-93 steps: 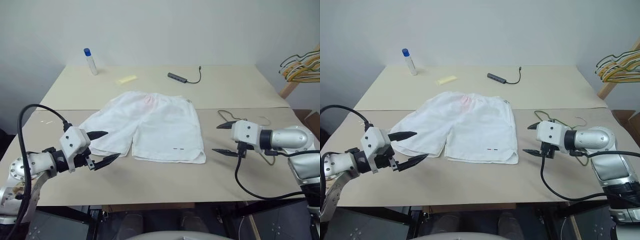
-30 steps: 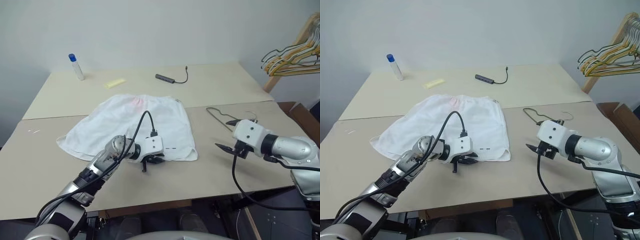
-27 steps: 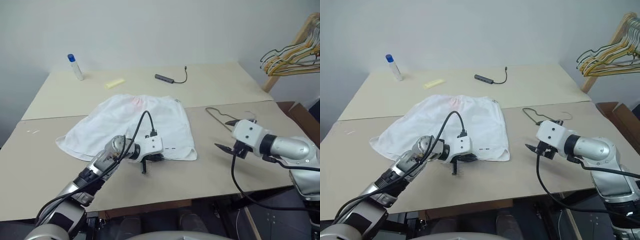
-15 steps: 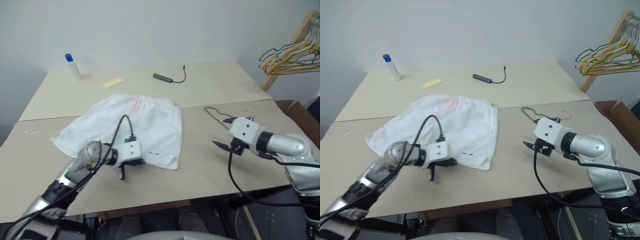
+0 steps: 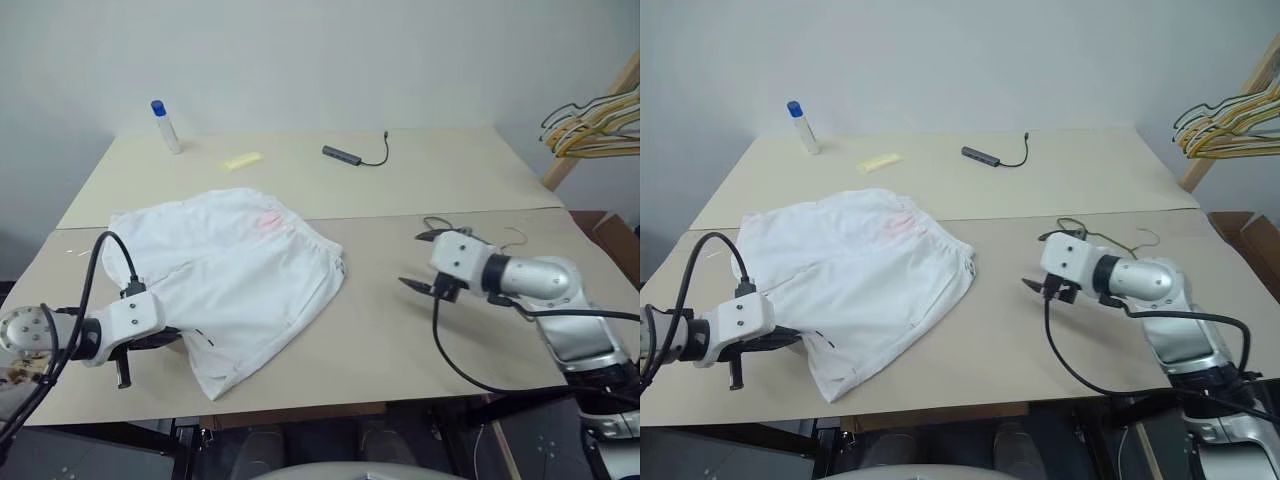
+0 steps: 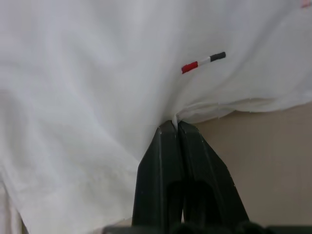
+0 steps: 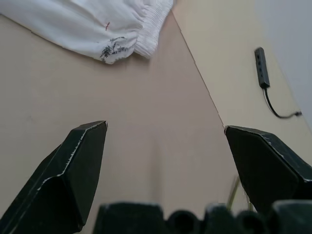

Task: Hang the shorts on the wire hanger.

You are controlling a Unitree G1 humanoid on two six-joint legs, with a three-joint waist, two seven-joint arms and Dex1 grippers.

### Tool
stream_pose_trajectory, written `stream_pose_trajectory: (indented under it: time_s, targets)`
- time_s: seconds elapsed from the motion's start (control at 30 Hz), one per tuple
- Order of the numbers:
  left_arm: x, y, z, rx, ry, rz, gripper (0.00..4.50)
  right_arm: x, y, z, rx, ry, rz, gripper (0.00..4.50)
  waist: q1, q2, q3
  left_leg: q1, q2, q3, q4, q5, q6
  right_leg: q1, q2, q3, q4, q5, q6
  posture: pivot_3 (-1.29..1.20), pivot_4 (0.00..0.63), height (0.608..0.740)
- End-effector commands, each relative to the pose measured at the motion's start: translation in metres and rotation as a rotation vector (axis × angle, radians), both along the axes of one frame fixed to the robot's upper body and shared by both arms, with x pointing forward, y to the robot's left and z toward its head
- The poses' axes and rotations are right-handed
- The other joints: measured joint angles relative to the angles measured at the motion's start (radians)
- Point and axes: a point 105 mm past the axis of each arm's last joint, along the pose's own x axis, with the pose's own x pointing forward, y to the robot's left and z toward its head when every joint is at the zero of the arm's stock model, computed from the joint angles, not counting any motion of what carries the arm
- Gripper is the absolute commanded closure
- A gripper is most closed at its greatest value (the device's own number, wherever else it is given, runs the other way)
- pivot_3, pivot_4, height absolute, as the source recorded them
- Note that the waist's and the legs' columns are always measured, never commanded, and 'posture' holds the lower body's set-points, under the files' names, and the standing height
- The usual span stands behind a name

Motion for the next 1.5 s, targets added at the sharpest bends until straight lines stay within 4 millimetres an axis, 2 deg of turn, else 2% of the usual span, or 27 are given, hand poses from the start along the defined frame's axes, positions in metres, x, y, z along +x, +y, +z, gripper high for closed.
stream_pose_trajectory:
  time_s: [0.03, 0.17, 0.37, 0.47, 0.6, 0.8, 0.93, 1.17, 1.27, 1.4, 1.5]
  targets:
    - [0.009, 0.0, 0.009, -0.037, -0.067, 0.031, 4.48, 0.001, 0.021, -0.001, -0.08, -0.037, 0.13, 0.0, -0.001, 0.0, 0.0, 0.0, 0.0, 0.0, 0.0, 0.0, 0.0, 0.0, 0.0, 0.0, 0.0, 0.0, 0.0, 0.07, 0.0, 0.74]
    - [0.014, -0.002, 0.01, -0.04, -0.086, 0.045, 4.48, 0.002, 0.043, -0.015, -0.132, -0.059, 0.275, 0.0, -0.005, -0.001, 0.001, 0.0, 0.0, 0.0, 0.0, 0.0, 0.0, 0.0, 0.001, 0.0, 0.0, 0.002, -0.003, 0.07, 0.0, 0.74]
    - [0.01, 0.001, 0.007, -0.018, -0.038, 0.054, 4.48, 0.028, 0.065, -0.041, -0.227, -0.129, 0.349, 0.0, -0.01, -0.001, 0.001, 0.0, 0.0, 0.0, 0.0, 0.0, 0.0, 0.0, 0.001, 0.0, 0.001, 0.005, -0.008, 0.07, 0.0, 0.74]
    - [0.007, 0.0, 0.007, -0.032, -0.038, 0.074, 4.48, 0.047, 0.078, -0.044, -0.259, -0.187, 0.355, 0.0, -0.015, 0.0, 0.001, 0.0, 0.0, 0.0, 0.0, 0.0, 0.0, -0.002, 0.001, 0.0, 0.002, 0.004, -0.009, 0.09, 0.0, 0.74]
    - [0.003, 0.0, 0.007, -0.036, -0.044, 0.091, 4.48, 0.063, 0.084, -0.048, -0.334, -0.249, 0.377, 0.0, -0.014, -0.001, 0.001, 0.0, 0.0, -0.001, 0.0, 0.0, 0.0, -0.002, 0.001, 0.0, 0.002, 0.005, -0.01, 0.11, 0.0, 0.74]
    - [0.001, -0.003, 0.008, -0.054, -0.067, 0.114, 4.48, 0.069, 0.095, -0.052, -0.349, -0.283, 0.43, 0.0, -0.007, -0.001, 0.001, 0.001, 0.0, -0.002, 0.0, 0.0, 0.0, -0.001, 0.0, 0.0, 0.003, 0.005, -0.011, 0.15, 0.0, 0.74]
    - [-0.003, -0.003, 0.007, -0.058, -0.065, 0.125, 4.5, 0.065, 0.103, -0.052, -0.328, -0.261, 0.483, 0.84, -0.009, -0.001, 0.001, 0.002, 0.0, -0.002, -0.001, 0.0, 0.0, 0.0, 0.001, 0.0, 0.003, 0.005, -0.011, 0.16, 0.0, 0.74]
    - [-0.006, 0.0, 0.004, -0.051, -0.063, 0.14, 4.5, 0.068, 0.104, -0.057, -0.352, -0.252, 0.475, 3.38, -0.007, -0.001, 0.001, 0.002, 0.0, -0.002, -0.002, 0.0, -0.001, -0.001, 0.001, 0.0, 0.004, 0.006, -0.011, 0.17, 0.0, 0.74]
    - [0.0, 0.0, 0.003, -0.054, -0.082, 0.153, 4.5, 0.074, 0.103, -0.058, -0.38, -0.26, 0.451, 4.39, -0.006, -0.001, 0.001, 0.002, 0.0, -0.002, -0.002, 0.001, -0.001, -0.001, 0.001, 0.0, 0.004, 0.006, -0.011, 0.17, 0.0, 0.74]
    - [0.018, 0.001, -0.003, -0.044, -0.113, 0.171, 4.5, 0.089, 0.097, -0.055, -0.424, -0.297, 0.36, 4.46, -0.004, 0.0, 0.001, 0.002, 0.0, -0.003, -0.003, 0.001, -0.002, -0.001, 0.001, -0.001, 0.004, 0.006, -0.012, 0.16, 0.0, 0.74]
    - [0.035, -0.004, -0.004, -0.03, -0.143, 0.151, 4.5, 0.103, 0.079, -0.049, -0.467, -0.328, 0.263, 4.46, 0.0, 0.0, 0.001, 0.002, -0.001, -0.003, -0.003, 0.002, -0.003, -0.002, 0.0, -0.001, 0.005, 0.006, -0.012, 0.14, 0.0, 0.74]
